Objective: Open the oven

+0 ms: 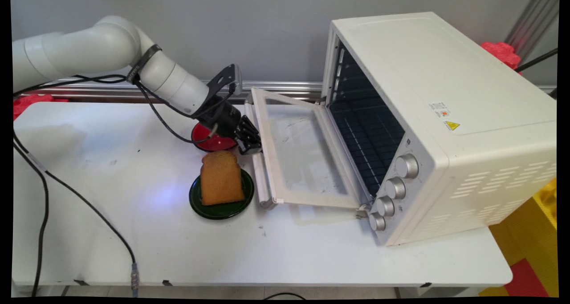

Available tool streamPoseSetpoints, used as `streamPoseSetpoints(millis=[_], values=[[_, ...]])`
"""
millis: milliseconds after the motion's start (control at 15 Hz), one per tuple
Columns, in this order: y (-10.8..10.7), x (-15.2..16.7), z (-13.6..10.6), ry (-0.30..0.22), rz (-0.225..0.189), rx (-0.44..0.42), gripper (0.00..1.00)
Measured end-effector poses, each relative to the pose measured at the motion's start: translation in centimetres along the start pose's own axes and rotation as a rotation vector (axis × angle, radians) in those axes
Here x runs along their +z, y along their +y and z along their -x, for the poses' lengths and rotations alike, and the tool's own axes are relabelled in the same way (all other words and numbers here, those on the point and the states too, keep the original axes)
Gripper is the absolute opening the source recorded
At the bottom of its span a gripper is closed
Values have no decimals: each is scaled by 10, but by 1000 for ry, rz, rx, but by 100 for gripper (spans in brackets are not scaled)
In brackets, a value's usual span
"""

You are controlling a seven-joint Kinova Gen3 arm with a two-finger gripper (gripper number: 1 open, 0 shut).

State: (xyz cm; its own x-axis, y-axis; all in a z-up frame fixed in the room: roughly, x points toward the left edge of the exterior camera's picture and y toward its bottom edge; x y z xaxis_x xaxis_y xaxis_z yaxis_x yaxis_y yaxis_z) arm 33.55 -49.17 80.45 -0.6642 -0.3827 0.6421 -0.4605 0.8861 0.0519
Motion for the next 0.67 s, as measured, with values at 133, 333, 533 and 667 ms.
streamPoseSetpoints(millis=[133, 333, 533, 667], values=[[1, 1, 5, -1, 2, 0, 0], [1, 3, 11, -4, 3, 0, 0], [1, 3, 14, -3, 3, 0, 0], [1, 3, 16, 0, 1, 0, 0]])
